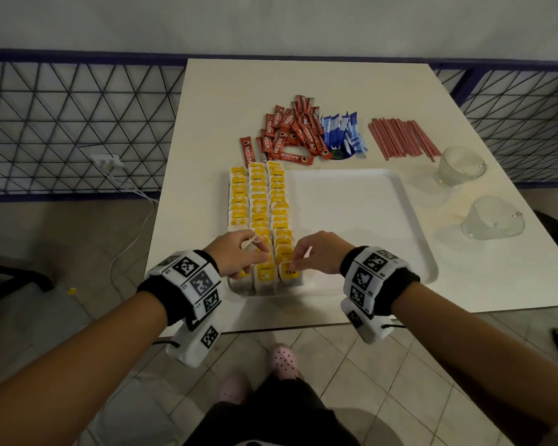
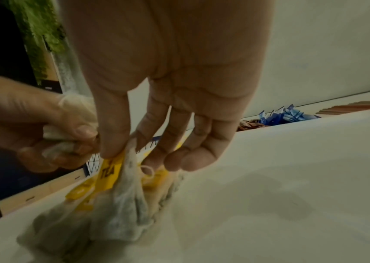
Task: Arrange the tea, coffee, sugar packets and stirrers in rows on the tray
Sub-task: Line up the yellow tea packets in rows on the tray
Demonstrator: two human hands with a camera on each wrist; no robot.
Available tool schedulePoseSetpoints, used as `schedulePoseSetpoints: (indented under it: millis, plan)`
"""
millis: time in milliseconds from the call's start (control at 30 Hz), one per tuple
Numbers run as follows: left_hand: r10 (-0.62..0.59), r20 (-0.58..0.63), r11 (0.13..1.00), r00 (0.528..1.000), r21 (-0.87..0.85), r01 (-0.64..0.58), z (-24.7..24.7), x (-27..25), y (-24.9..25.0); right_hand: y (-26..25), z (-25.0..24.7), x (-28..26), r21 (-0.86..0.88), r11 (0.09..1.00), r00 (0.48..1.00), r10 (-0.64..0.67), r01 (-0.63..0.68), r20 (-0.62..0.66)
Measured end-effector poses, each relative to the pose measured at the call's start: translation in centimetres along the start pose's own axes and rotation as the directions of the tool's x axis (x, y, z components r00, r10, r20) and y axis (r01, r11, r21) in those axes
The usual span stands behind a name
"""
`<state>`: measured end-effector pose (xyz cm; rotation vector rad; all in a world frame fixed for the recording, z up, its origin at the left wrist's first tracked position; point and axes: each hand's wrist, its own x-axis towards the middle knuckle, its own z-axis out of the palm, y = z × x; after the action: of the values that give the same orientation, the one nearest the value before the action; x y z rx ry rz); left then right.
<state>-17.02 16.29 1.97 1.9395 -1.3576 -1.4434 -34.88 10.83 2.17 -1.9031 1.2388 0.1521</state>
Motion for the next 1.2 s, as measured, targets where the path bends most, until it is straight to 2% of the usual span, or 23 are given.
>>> schedulePoseSetpoints:
  millis: [167, 300, 367, 433, 567, 667, 833, 1000, 1200]
  plan:
    - [0.081, 0.063, 0.989, 0.995, 0.119, -0.088, 0.8, -0.4, 0.7, -0.7, -1.4, -0.8, 0.096, 0.994, 0.998, -0.062, 0.060, 0.011]
    - [0.159, 0.006, 0.979, 0.987, 0.130, -0.159, 1.9, -0.3, 1.1, -0.6, -1.7, -1.1, 0.104, 0.990, 0.996, -0.093, 0.094, -0.011]
    - [0.153, -0.013, 0.981, 0.988, 0.118, -0.151, 2.1, -0.2, 1.1, -0.3, -1.5, -1.2, 0.052, 0.995, 0.996, -0.089, 0.091, -0.027]
    - [0.127, 0.030, 0.984, 0.991, 0.121, -0.130, 2.3, -0.1, 1.0, 0.0, -1.3, -1.3, 0.038, 0.996, 0.997, -0.082, 0.082, -0.010]
    - [0.072, 0.095, 0.963, 0.993, 0.251, -0.094, 2.4, -0.1, 0.8, 0.2, -0.4, -1.1, 0.024, 0.999, 0.998, -0.031, 0.030, 0.049]
    - [0.080, 0.072, 0.949, 0.994, 0.300, -0.099, 2.3, 0.0, 0.5, 0.3, 0.3, -0.5, -0.017, 1.000, 0.998, -0.005, 0.006, 0.065]
    - [0.085, -0.031, 0.942, 0.996, 0.330, -0.070, 2.1, 0.1, 0.1, 0.5, 1.0, 0.8, -0.042, 0.999, 0.999, 0.013, -0.011, 0.051]
    - [0.053, -0.008, 0.865, 0.999, 0.501, -0.042, 2.7, 0.3, 0.6, 0.7, 1.1, 1.4, -0.157, 0.988, 0.999, -0.001, 0.008, 0.050]
    - [0.050, 0.056, 0.664, 0.997, 0.744, -0.075, 4.4, 1.0, 1.4, 1.0, 0.5, 2.3, -0.058, 0.997, 0.999, 0.045, -0.044, 0.023]
